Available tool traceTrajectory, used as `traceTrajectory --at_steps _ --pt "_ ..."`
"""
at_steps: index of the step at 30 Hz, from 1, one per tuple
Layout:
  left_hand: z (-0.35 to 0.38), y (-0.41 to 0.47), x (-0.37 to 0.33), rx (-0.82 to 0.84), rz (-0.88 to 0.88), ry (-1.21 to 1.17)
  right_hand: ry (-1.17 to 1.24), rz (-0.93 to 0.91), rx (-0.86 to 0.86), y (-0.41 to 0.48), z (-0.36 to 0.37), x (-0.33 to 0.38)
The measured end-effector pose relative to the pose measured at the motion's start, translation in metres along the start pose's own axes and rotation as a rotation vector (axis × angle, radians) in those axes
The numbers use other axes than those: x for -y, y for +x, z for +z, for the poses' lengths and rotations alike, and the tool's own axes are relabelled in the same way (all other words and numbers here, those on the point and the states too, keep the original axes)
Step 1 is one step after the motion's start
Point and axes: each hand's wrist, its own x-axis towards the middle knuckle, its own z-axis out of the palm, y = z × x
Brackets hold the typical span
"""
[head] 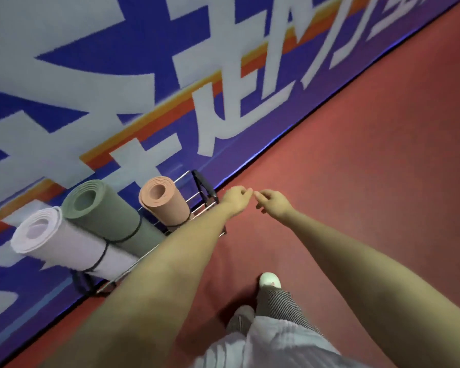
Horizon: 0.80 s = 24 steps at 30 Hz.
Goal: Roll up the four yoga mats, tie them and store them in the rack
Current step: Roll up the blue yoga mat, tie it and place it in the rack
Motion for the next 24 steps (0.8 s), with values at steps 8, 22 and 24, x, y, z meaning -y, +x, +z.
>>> traceTrajectory --at_steps 8,22,24 --pt "0.141 -0.017 -0.171 0.277 0.319 0.088 0.173 0.181 -0.4 -0.095 -0.141 -0.123" --pt "0.451 -0.155 -0.381 0.815 0.754 0.319 0.442 0.605 -1.068 -0.352 -0.282 -0.349" --pt "0.486 -0.184 -0.405 0.907 0.813 0.332 0.478 0.646 -1.174 -0.385 -0.288 -0.37"
